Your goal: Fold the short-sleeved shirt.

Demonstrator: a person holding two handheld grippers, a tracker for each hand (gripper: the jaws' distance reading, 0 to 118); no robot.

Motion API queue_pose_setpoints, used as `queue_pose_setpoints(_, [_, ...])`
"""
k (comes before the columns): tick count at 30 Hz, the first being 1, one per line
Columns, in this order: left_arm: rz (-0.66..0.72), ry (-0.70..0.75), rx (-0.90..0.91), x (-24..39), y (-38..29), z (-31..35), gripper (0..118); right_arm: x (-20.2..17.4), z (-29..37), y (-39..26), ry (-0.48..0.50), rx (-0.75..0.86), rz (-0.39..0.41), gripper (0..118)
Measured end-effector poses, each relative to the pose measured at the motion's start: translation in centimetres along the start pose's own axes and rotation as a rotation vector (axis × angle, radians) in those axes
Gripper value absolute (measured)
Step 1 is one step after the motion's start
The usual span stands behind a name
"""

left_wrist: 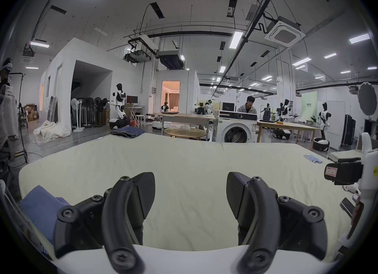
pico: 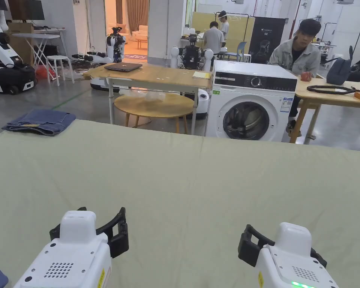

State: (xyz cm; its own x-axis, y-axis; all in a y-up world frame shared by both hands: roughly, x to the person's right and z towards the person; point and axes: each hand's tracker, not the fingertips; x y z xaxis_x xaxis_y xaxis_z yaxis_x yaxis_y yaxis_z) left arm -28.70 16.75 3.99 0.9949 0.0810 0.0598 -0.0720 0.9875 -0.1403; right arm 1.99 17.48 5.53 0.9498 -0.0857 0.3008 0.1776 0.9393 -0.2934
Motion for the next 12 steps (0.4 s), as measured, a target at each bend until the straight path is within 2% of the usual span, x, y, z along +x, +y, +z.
queue_pose_setpoints(12, [-0.023,-0.01,-0.015,-0.04,0.1,-0.05,73,0.95,-0.42,0.28,0.005,-0.011,-0.007,95])
